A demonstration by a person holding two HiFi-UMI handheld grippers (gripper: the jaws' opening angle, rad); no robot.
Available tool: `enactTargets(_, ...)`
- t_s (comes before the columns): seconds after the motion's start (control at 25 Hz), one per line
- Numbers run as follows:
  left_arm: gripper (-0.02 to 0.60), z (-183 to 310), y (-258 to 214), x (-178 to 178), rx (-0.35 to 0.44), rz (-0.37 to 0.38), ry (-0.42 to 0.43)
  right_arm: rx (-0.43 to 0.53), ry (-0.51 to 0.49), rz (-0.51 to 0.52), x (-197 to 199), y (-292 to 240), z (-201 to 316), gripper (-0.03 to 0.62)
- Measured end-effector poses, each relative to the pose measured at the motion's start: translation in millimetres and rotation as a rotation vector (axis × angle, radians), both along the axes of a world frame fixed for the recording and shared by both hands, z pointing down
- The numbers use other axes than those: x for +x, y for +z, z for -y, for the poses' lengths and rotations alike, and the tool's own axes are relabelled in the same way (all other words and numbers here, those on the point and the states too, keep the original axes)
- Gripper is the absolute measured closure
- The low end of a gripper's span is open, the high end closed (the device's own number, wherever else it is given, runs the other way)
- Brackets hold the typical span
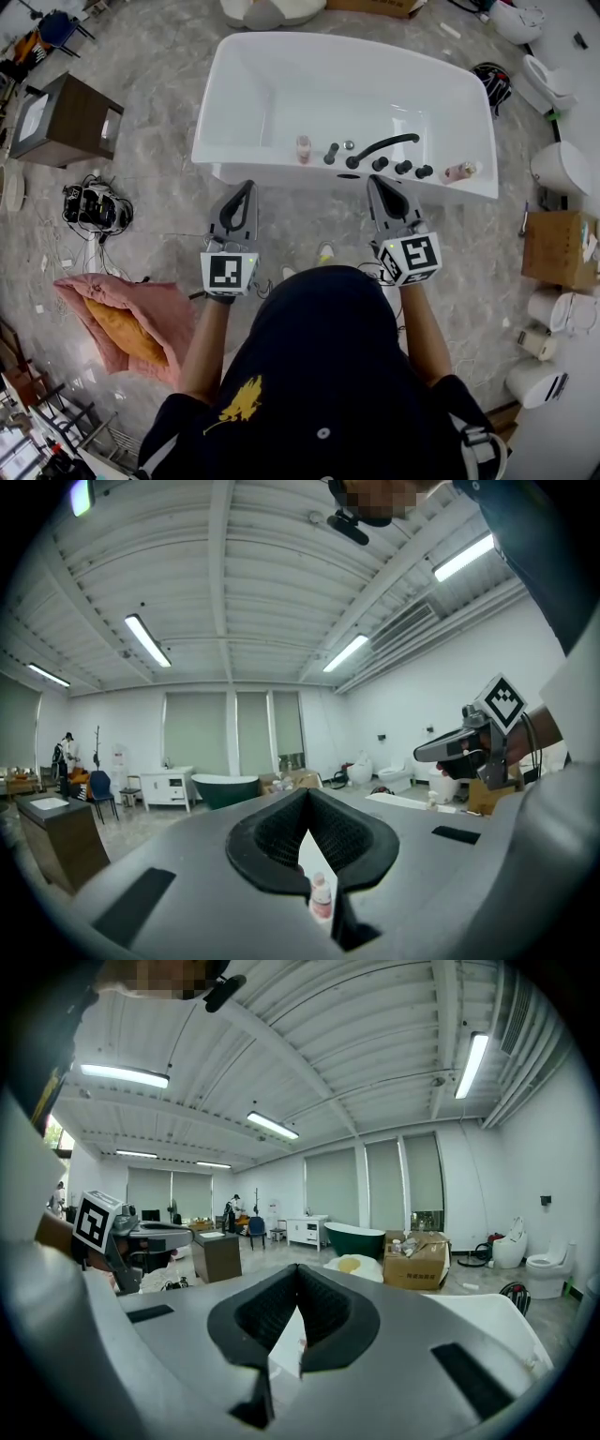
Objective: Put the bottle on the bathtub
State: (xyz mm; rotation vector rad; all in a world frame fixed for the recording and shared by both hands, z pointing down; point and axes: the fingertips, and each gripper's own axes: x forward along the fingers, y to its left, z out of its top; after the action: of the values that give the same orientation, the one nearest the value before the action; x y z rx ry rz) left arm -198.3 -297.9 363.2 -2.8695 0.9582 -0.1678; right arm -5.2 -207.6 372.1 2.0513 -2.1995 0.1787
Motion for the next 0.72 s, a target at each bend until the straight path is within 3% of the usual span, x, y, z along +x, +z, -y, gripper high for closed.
enactTargets(0.52, 0.565, 6, 5, 14, -0.015, 0.010, 0.010, -0.022, -0.023, -0.016, 11, 5, 7, 0.592)
enactTargets(0.72, 0.564, 1, 20, 16, -0.022, 0.049, 0.026, -0.037, -0.040, -0.054, 21, 4, 6, 0.592)
